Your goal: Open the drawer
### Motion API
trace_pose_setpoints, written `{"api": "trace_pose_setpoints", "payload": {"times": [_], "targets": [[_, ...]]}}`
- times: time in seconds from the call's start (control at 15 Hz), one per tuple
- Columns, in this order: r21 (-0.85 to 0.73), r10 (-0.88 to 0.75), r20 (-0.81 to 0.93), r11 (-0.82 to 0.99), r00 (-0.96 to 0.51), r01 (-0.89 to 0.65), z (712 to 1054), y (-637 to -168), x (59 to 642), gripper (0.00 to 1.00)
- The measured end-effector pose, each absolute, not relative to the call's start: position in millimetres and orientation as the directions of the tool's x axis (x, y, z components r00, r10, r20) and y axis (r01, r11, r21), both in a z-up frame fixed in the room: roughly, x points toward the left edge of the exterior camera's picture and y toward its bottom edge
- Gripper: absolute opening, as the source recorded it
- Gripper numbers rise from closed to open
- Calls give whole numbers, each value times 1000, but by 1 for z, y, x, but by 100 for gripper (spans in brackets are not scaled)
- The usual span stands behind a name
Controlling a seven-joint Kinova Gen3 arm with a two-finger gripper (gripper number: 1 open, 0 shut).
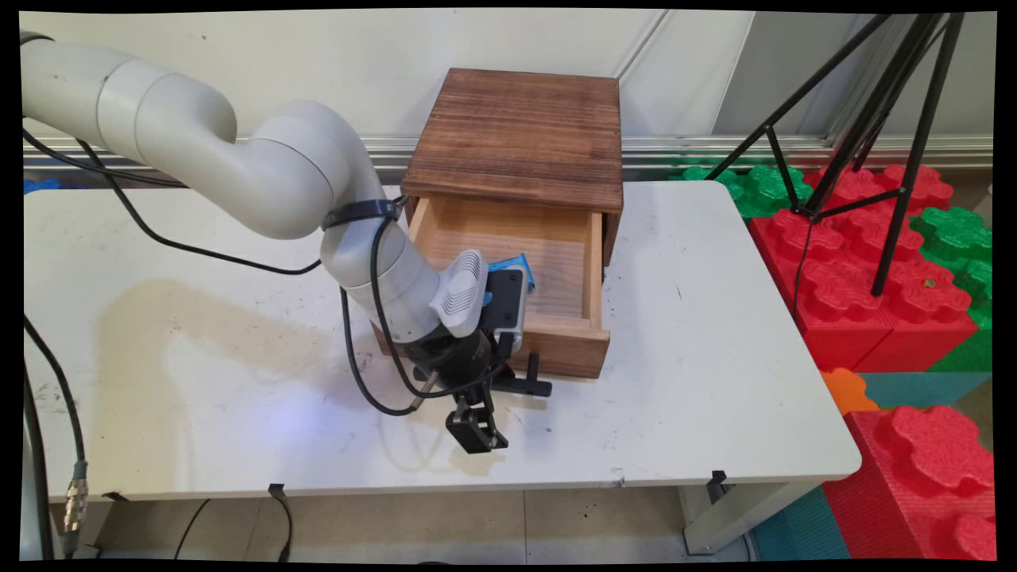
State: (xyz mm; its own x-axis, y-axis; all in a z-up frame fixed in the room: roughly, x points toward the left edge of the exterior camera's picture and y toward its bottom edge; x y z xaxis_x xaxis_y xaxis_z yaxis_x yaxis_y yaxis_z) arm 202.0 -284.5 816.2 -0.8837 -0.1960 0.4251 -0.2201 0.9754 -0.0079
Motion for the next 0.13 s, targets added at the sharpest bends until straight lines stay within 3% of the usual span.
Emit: {"api": "trace_pose_setpoints", "payload": {"times": [0.13], "targets": [[-8, -198, 425, 975, -884, -222, 817, -283, 203, 100]]}}
